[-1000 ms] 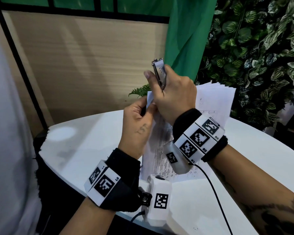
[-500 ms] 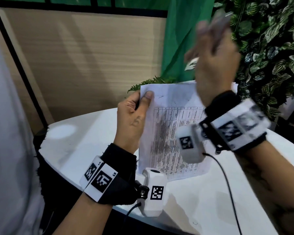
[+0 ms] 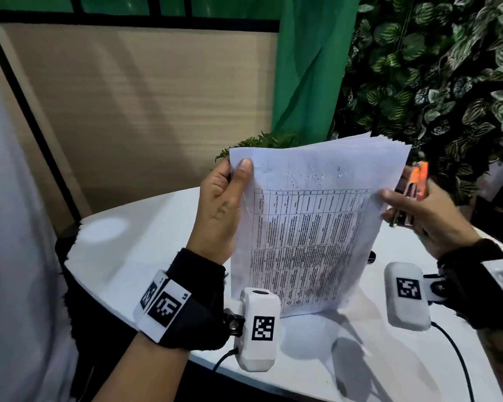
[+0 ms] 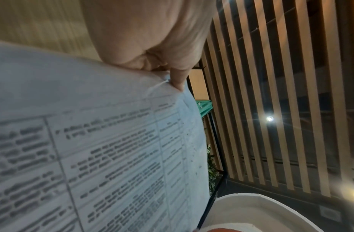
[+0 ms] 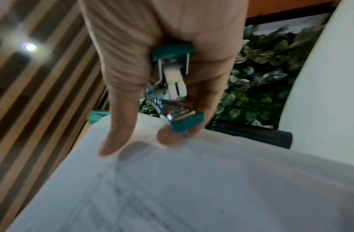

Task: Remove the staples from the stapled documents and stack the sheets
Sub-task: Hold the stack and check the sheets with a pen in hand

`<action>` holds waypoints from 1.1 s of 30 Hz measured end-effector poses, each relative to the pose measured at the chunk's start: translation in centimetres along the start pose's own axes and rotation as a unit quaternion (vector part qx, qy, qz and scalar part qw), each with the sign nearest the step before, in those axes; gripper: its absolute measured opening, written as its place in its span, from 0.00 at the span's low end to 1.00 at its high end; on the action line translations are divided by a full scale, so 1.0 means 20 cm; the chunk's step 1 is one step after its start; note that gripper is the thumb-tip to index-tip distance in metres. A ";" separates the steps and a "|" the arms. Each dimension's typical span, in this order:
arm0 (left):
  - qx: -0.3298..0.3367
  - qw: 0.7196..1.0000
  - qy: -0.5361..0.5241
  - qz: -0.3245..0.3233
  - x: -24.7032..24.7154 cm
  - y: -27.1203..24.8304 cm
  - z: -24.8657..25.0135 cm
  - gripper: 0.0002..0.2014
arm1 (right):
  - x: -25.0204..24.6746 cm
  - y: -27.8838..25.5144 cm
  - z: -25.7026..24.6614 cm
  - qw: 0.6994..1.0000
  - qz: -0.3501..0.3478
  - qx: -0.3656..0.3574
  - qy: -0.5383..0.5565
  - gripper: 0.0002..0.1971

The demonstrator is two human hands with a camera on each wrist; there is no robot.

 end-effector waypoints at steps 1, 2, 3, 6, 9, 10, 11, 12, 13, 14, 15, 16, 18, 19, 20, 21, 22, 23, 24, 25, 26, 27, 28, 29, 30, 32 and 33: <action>-0.003 1.000 -0.004 -0.010 0.00 0.00 0.00 0.10 | 0.02 0.01 0.02 0.999 -0.029 0.019 0.003 0.53; -0.006 1.000 -0.005 -0.020 0.00 0.00 0.00 0.10 | 0.04 0.01 0.04 0.998 -0.055 0.034 -0.005 0.50; -0.010 1.000 -0.009 -0.028 0.00 0.00 0.00 0.09 | 0.07 0.01 0.06 0.996 -0.077 0.044 -0.018 0.46; -0.019 0.999 -0.010 -0.038 -0.01 0.00 0.00 0.09 | 0.11 -0.01 0.06 0.992 -0.114 0.055 -0.028 0.28; -0.006 0.999 -0.012 -0.032 -0.02 0.01 0.01 0.09 | 0.11 -0.03 0.06 0.995 -0.093 0.043 0.018 0.16; 0.000 1.000 -0.006 -0.028 -0.02 0.00 0.02 0.09 | 0.10 -0.03 0.06 0.995 -0.087 0.042 0.027 0.17; 0.009 1.000 0.003 -0.024 -0.02 0.00 0.02 0.08 | 0.10 -0.03 0.07 0.995 -0.084 0.038 0.032 0.23; 0.022 0.999 0.023 -0.019 -0.02 -0.01 0.03 0.05 | 0.10 -0.04 0.07 0.996 -0.077 0.033 0.030 0.31; 0.037 0.998 0.048 -0.009 -0.02 -0.02 0.03 0.04 | 0.10 -0.05 0.07 0.997 -0.066 0.029 0.028 0.38; 0.054 0.996 0.076 0.003 -0.02 -0.02 0.04 0.06 | 0.10 -0.05 0.07 0.998 -0.059 0.025 0.029 0.41; 0.067 0.993 0.095 0.015 -0.02 -0.02 0.05 0.07 | 0.10 -0.05 0.07 0.998 -0.056 0.024 0.031 0.43; 0.078 0.991 0.106 0.028 -0.02 -0.02 0.05 0.08 | 0.10 -0.05 0.06 0.998 -0.052 0.023 0.031 0.43; 0.090 0.988 0.122 0.040 -0.01 -0.01 0.07 0.07 | 0.09 -0.07 0.04 0.998 -0.048 0.017 0.027 0.44; 0.092 0.987 0.124 0.041 0.00 0.01 0.08 0.07 | 0.09 -0.08 0.02 0.998 -0.047 0.017 0.024 0.43; 0.091 0.987 0.123 0.039 0.00 0.03 0.10 0.07 | 0.08 -0.10 -0.01 0.998 -0.048 0.023 0.020 0.42; 0.086 0.988 0.122 0.034 0.00 0.06 0.10 0.07 | 0.08 -0.12 -0.04 0.998 -0.055 0.032 0.016 0.42; 0.072 0.990 0.117 0.028 0.00 0.10 0.10 0.07 | 0.07 -0.14 -0.07 0.997 -0.066 0.044 0.013 0.41; 0.048 0.993 0.109 0.024 -0.01 0.14 0.08 0.07 | 0.06 -0.16 -0.08 0.995 -0.081 0.061 0.012 0.40; 0.008 0.995 0.099 0.022 -0.01 0.18 0.04 0.06 | 0.06 -0.18 -0.07 0.992 -0.094 0.085 0.013 0.39; -0.040 0.995 0.092 0.022 -0.02 0.20 -0.02 0.04 | 0.06 -0.19 -0.04 0.988 -0.103 0.115 0.011 0.36; -0.097 0.991 0.091 0.025 -0.04 0.22 -0.11 0.03 | 0.07 -0.20 0.02 0.982 -0.108 0.155 0.008 0.30; -0.161 0.982 0.095 0.027 -0.07 0.22 -0.22 0.03 | 0.07 -0.21 0.11 0.973 -0.104 0.204 0.009 0.20; -0.216 0.970 0.104 0.027 -0.10 0.21 -0.34 0.06 | 0.08 -0.21 0.21 0.962 -0.090 0.256 0.024 0.11; -0.261 0.957 0.121 0.030 -0.13 0.17 -0.44 0.10 | 0.08 -0.22 0.31 0.950 -0.070 0.301 0.039 0.04; -0.292 0.945 0.145 0.027 -0.16 0.14 -0.55 0.14 | 0.08 -0.21 0.40 0.940 -0.052 0.333 0.046 0.02; -0.348 0.908 0.231 0.025 -0.24 0.06 -0.73 0.21 | 0.08 -0.19 0.57 0.924 -0.026 0.378 0.041 0.02; -0.375 0.880 0.292 0.018 -0.29 0.02 -0.80 0.23 | 0.08 -0.17 0.64 0.918 -0.021 0.395 0.028 0.02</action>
Point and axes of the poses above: each hand's wrist, its own y-axis towards the middle knuckle, its own x-axis out of the palm, z = x × y, the point moved 6 cm from there along y, towards the middle knuckle, and after that the axes turned 7 degrees about x, right-handed, at the moved point
